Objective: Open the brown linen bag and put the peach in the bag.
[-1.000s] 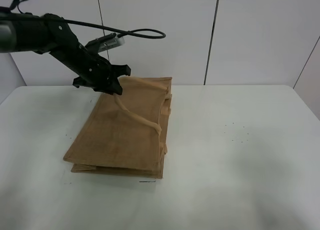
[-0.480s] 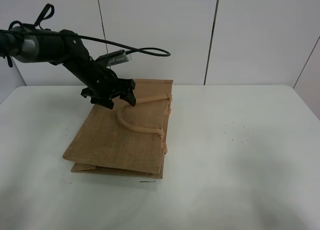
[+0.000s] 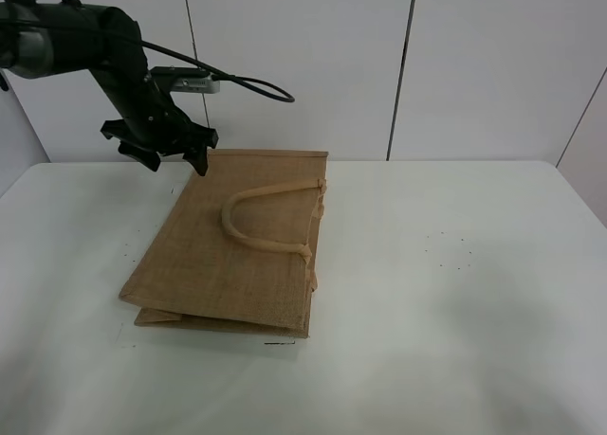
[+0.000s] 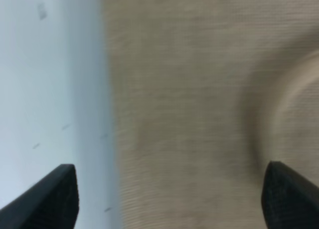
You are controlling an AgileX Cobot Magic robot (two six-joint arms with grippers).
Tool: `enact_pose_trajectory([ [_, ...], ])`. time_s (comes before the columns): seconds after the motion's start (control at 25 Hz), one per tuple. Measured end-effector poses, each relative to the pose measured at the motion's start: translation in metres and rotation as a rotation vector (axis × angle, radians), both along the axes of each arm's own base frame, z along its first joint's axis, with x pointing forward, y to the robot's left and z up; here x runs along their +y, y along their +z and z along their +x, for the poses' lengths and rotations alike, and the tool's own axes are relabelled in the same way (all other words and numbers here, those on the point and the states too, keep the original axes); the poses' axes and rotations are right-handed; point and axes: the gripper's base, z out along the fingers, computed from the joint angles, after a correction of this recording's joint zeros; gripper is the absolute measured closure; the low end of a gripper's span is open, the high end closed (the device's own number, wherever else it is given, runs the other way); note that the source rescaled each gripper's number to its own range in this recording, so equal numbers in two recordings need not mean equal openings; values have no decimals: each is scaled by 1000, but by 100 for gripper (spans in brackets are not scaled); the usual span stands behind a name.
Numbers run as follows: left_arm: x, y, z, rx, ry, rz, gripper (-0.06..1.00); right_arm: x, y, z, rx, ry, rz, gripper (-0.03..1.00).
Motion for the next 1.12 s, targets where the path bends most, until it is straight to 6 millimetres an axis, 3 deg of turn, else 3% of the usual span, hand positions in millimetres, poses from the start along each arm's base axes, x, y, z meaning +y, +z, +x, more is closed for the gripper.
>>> enact_pose_trajectory([
  [0.2, 46, -1, 2, 62, 109, -3, -6, 0, 0, 0, 0, 0, 0, -3],
  [0.32, 63, -2, 0, 105, 141, -17, -6, 0, 0, 0, 0, 0, -1, -3],
  [0.64, 62, 1, -19, 289, 144, -32, -6, 0, 0, 0, 0, -1, -1, -3],
  [0.92, 59, 45, -38, 190, 131, -51, -6, 0, 0, 0, 0, -1, -2, -3],
  [1.12, 63, 72, -84, 161, 130, -55, -6, 0, 0, 0, 0, -1, -2, -3],
])
